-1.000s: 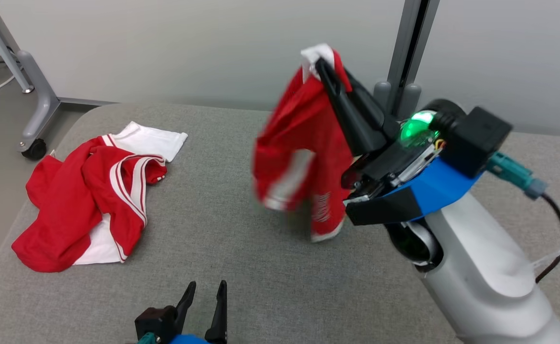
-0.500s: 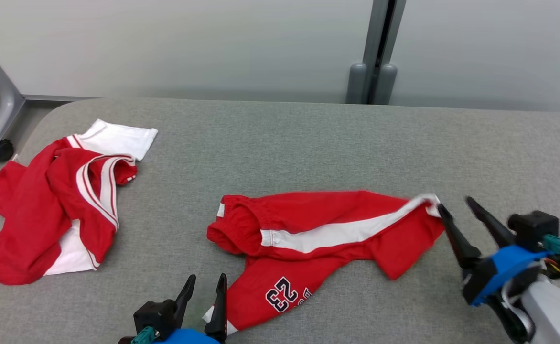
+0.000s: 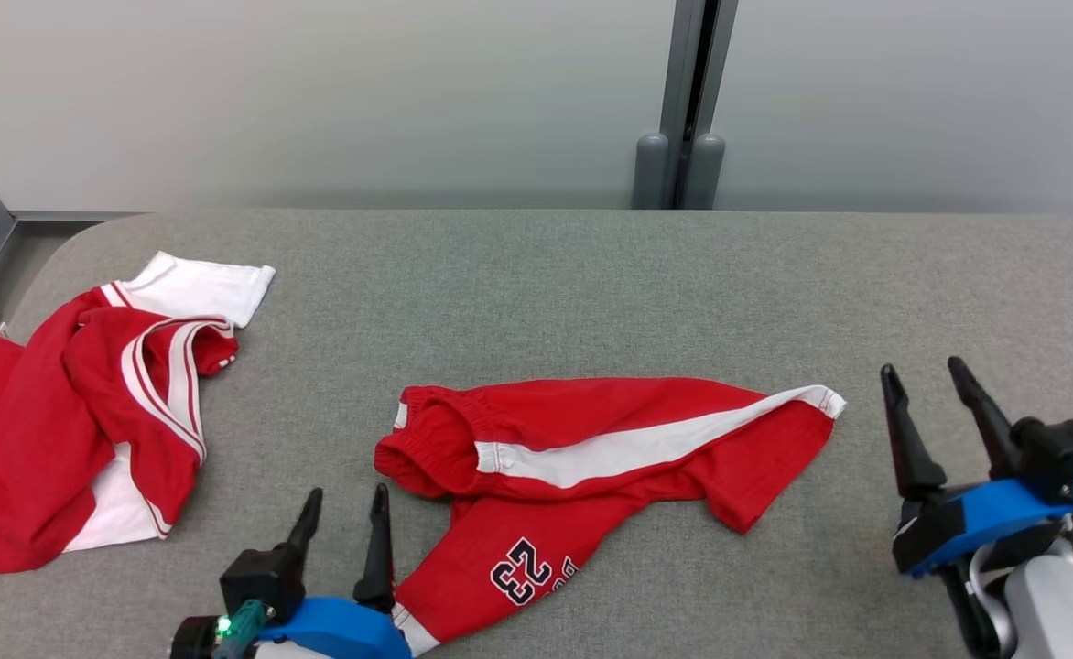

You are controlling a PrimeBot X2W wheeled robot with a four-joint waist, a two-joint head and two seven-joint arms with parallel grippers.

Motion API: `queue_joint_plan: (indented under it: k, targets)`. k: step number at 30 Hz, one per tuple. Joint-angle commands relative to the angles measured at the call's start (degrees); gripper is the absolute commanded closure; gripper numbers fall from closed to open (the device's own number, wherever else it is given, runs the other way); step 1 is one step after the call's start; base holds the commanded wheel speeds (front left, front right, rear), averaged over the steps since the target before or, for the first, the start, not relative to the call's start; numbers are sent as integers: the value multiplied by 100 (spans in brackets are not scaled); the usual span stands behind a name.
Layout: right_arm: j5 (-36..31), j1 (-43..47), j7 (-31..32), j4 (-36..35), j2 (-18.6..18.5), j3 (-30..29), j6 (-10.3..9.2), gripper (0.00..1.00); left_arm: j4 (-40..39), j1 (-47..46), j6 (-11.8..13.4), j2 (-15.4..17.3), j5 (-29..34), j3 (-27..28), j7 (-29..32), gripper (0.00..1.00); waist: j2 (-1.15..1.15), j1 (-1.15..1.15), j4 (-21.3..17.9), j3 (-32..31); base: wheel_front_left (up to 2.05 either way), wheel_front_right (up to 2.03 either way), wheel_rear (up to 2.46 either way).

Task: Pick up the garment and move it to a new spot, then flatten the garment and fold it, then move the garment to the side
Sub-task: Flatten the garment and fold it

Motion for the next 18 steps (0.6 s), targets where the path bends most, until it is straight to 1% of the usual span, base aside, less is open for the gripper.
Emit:
queue_joint_plan:
  k: [1,4,6,8,13,18]
  targets:
    - [-111,173,0,-49,113,-86,-1,0,-36,-79,93,9,94,85,-15,0,0,0,-4,-16,0,0,0]
    - [-336,395,0,-48,464,-239,-2,0,-28,0,225,2,370,153,-15,0,0,0,-25,-119,0,0,0]
    - [-446,534,0,33,606,-269,-2,0,-1,68,291,5,472,165,-15,0,0,0,-34,-198,0,0,0]
    - [-496,663,0,134,726,-250,-1,0,23,141,271,4,494,159,-15,0,0,0,-45,-267,0,0,0]
    - [-524,788,-1,259,878,-214,-1,0,46,256,230,4,480,129,-15,0,0,0,-93,-334,0,0,0]
    - [-531,721,-1,243,910,-206,-1,0,-54,157,180,3,509,83,-16,0,0,0,-126,-307,0,0,0]
